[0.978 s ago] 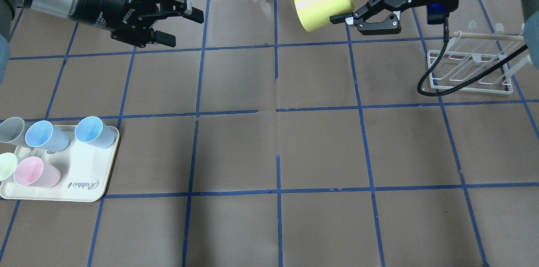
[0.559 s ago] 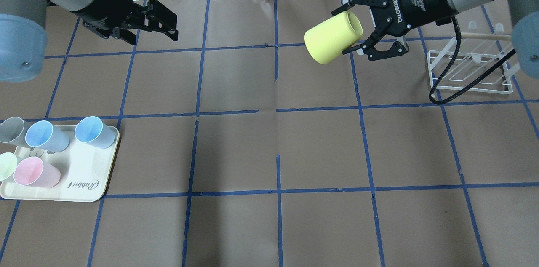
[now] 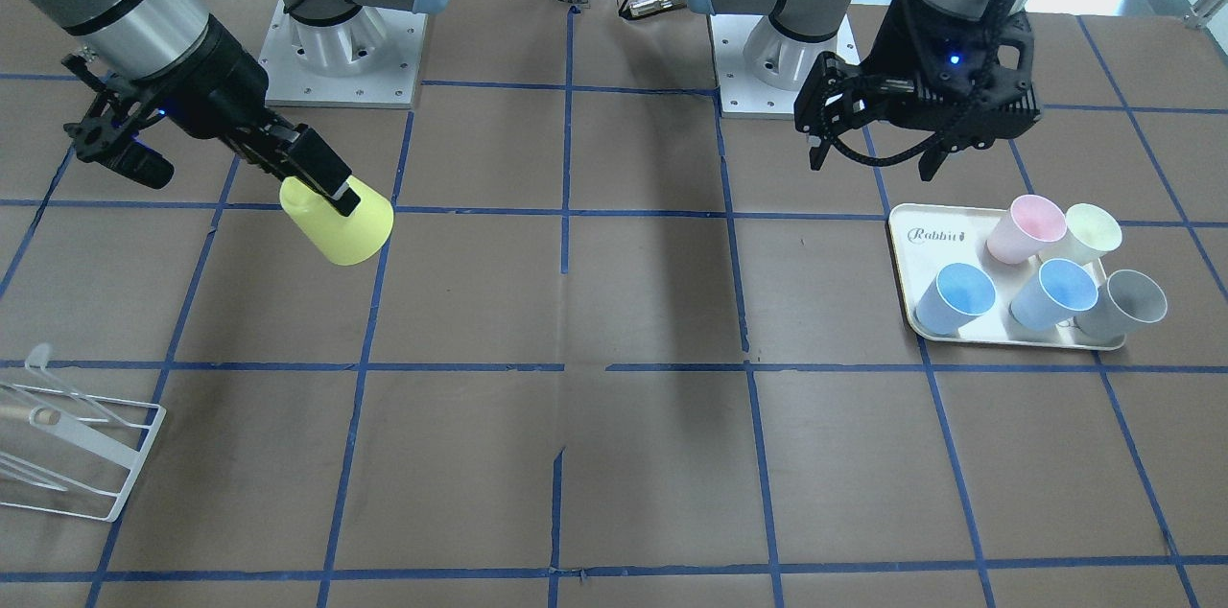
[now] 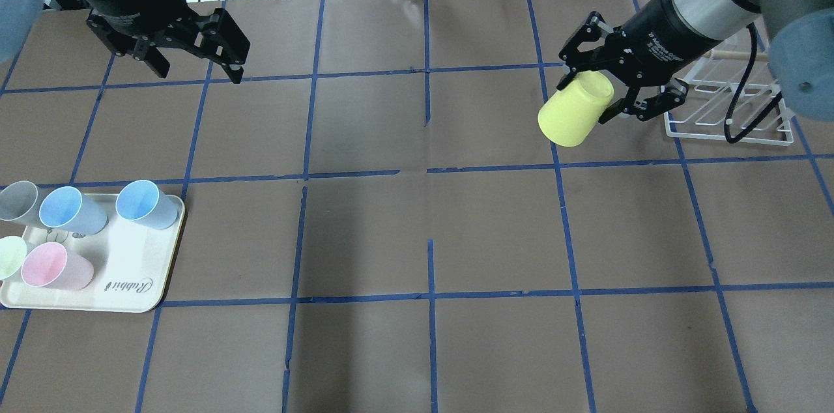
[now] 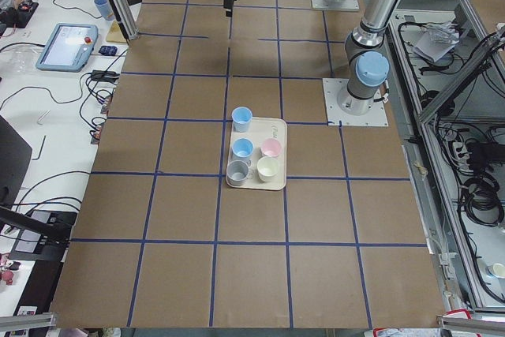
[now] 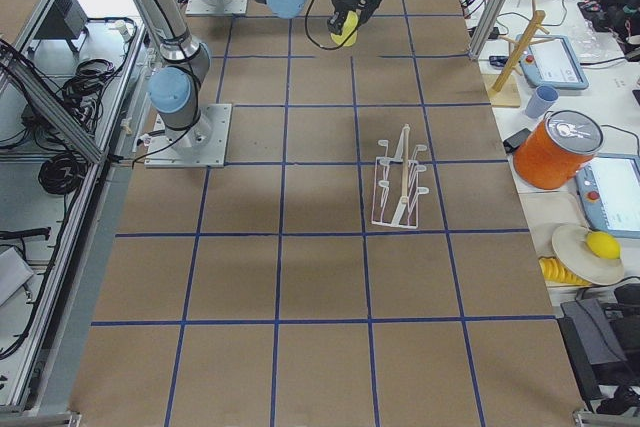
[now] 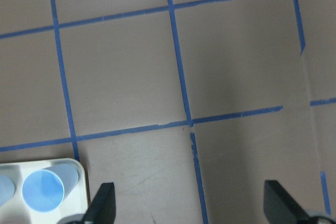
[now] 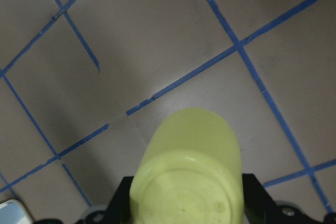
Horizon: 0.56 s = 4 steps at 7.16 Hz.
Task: Transfer IKEA cup to right arm and place on rack
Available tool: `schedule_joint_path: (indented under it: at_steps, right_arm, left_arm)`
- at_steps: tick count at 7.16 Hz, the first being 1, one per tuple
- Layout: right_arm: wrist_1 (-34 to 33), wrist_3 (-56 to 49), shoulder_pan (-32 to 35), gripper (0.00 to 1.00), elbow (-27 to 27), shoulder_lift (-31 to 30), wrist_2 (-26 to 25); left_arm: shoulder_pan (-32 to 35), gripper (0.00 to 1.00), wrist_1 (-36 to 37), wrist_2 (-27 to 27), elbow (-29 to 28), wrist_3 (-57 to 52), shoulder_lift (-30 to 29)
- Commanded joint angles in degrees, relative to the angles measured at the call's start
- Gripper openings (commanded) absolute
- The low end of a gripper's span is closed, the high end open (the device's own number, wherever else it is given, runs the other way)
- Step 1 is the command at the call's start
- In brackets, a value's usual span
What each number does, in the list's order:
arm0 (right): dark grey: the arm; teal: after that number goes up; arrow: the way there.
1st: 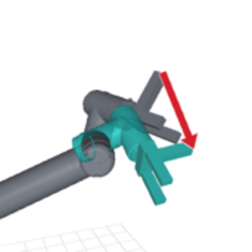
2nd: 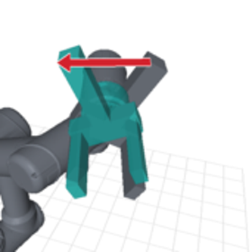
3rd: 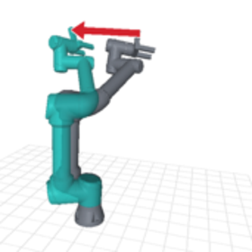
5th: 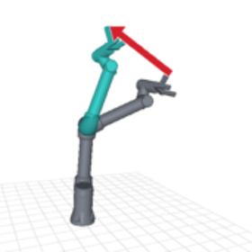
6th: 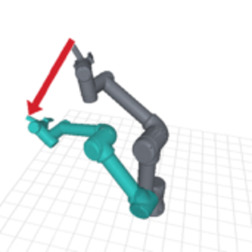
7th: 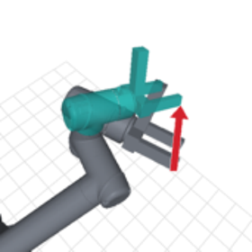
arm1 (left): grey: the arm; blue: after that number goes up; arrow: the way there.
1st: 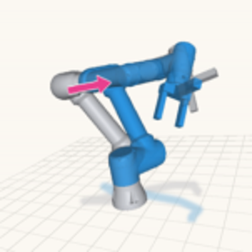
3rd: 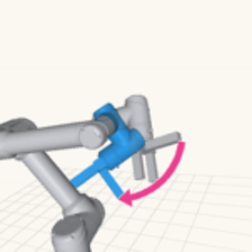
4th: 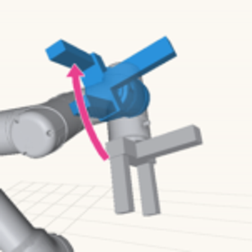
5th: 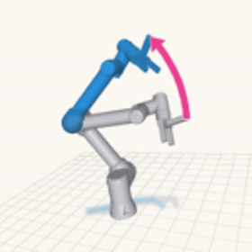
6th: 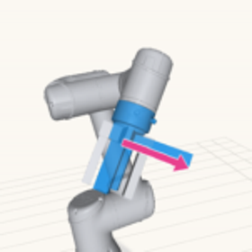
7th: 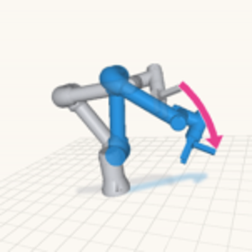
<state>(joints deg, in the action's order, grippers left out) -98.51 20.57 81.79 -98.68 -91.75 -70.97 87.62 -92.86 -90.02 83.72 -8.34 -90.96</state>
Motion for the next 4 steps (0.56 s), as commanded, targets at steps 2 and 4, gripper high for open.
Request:
schedule_joint_path:
  at_steps: [2,4]
  right_arm:
    - [0.42,-13.43,-0.58,0.00,13.02,7.61,-7.60]
    - [0.17,-19.22,-3.99,0.00,18.76,11.14,-8.40]
  left_arm:
    - [-2.46,1.00,4.04,3.63,3.88,1.02,2.09]
    - [-2.02,1.00,4.00,4.33,4.08,7.35,0.52]
